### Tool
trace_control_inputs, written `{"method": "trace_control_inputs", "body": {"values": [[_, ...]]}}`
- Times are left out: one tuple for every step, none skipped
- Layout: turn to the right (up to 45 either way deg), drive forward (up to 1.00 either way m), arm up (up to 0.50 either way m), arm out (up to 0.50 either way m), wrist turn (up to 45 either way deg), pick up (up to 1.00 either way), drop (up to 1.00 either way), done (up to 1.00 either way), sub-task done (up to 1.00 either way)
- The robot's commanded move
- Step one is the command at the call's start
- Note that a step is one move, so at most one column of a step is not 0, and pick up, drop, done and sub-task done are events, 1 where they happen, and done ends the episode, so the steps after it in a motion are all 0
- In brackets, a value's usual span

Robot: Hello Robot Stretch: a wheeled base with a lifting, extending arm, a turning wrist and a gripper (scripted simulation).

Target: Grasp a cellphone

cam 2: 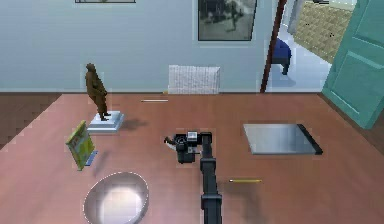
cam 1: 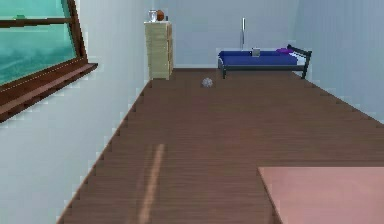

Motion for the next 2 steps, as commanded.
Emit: {"method": "trace_control_inputs", "body": {"values": [[0.0, 0.00, 0.10, 0.00, 0.0, 0.00, 0.00, 0.00, 0.00], [0.0, 0.00, 0.00, 0.00, 0.0, 0.00, 0.00, 1.00, 0.00]]}}
